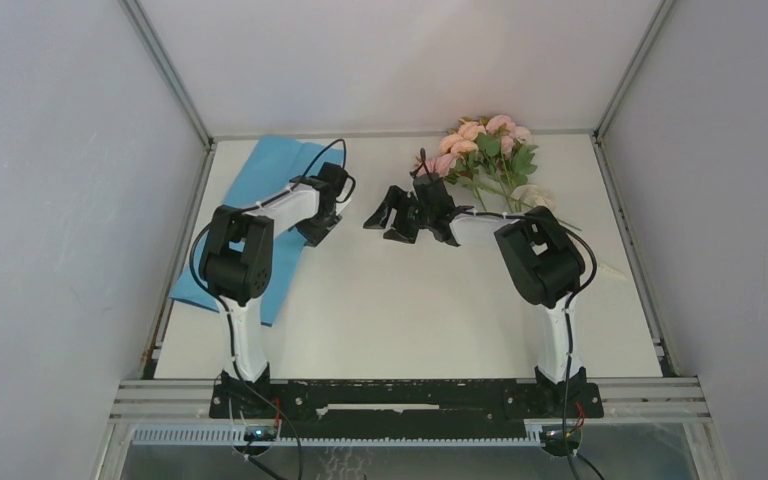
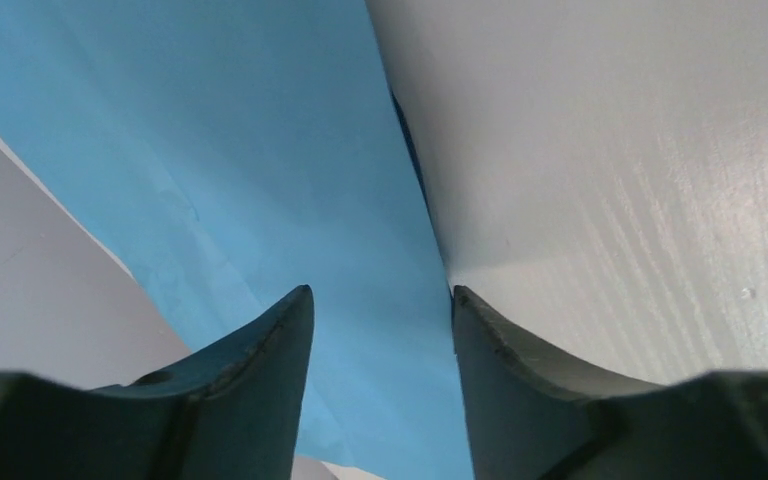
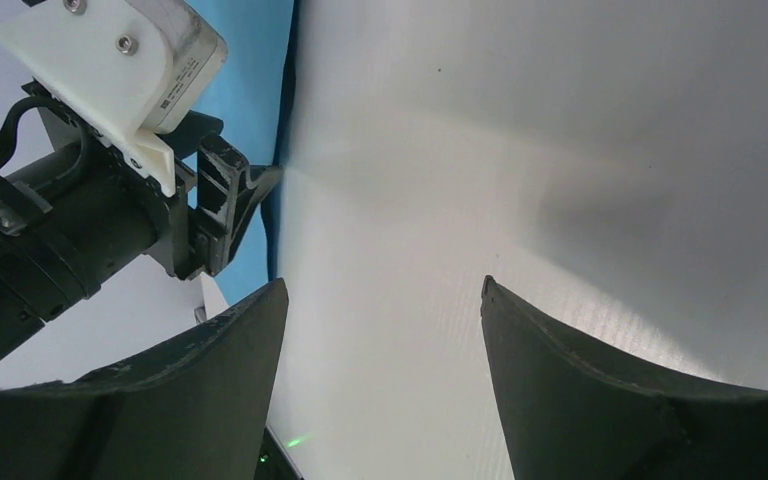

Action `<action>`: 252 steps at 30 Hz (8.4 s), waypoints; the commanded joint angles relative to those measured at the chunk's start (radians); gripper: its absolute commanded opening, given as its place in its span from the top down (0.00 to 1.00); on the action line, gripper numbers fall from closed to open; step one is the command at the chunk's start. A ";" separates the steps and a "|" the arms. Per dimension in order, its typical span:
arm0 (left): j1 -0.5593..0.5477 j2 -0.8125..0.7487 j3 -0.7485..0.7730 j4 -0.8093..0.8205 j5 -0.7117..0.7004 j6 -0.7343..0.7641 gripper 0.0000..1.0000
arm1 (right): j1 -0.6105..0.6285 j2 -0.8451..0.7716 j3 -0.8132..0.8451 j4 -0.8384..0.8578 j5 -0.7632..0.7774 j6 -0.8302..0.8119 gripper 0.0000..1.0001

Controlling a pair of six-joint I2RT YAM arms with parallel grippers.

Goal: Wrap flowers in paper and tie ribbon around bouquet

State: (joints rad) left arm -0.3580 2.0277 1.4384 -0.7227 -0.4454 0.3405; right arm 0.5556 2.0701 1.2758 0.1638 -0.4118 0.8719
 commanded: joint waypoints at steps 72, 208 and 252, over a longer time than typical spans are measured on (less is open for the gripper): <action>0.212 -0.121 0.145 -0.123 0.000 0.216 1.00 | -0.021 -0.231 -0.118 -0.132 0.139 -0.243 0.19; 0.276 -0.392 0.488 -0.376 0.377 0.117 1.00 | -0.414 -0.852 -0.172 -0.501 -0.093 -0.557 1.00; 0.184 0.338 0.865 -0.291 0.418 -0.146 1.00 | -0.590 -0.071 0.445 -0.923 0.233 -1.496 0.57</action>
State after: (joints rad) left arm -0.1722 2.3455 2.1574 -0.9745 -0.0906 0.2783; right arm -0.0185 1.9297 1.5875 -0.6075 -0.1822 -0.5026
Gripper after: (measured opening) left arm 0.003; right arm 0.442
